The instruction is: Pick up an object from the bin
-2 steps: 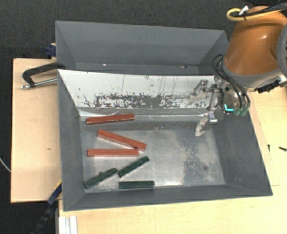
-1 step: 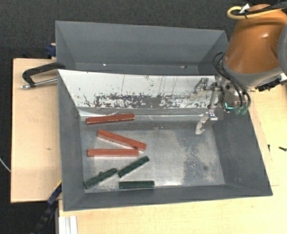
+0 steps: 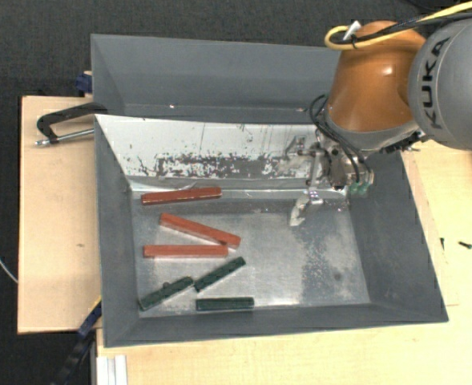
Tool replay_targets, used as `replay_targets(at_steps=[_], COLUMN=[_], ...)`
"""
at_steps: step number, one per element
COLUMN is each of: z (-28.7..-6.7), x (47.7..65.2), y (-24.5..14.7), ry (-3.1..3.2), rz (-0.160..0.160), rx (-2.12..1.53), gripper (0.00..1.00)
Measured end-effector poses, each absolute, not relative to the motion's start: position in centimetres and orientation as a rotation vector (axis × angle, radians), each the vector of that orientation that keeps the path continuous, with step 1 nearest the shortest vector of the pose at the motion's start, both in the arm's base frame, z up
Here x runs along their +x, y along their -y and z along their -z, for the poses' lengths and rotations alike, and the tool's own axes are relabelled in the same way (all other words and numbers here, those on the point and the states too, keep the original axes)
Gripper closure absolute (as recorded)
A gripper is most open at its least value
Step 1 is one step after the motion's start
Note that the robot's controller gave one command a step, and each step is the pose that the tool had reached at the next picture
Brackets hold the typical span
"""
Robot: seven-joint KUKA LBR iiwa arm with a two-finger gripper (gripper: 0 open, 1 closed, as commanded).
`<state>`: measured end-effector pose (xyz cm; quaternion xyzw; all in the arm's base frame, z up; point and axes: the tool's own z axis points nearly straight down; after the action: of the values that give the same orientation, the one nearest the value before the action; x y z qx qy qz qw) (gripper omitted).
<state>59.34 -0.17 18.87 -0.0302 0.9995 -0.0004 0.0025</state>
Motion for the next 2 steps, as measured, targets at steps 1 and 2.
replay_targets(at_steps=[1,2], z=[-14.6,-12.3], x=[59.4,58.5], y=[-1.7,-1.7], ry=[-3.14,-3.141], rz=[-0.008,0.004], rx=[-0.029,0.01], gripper=[0.0,0.0])
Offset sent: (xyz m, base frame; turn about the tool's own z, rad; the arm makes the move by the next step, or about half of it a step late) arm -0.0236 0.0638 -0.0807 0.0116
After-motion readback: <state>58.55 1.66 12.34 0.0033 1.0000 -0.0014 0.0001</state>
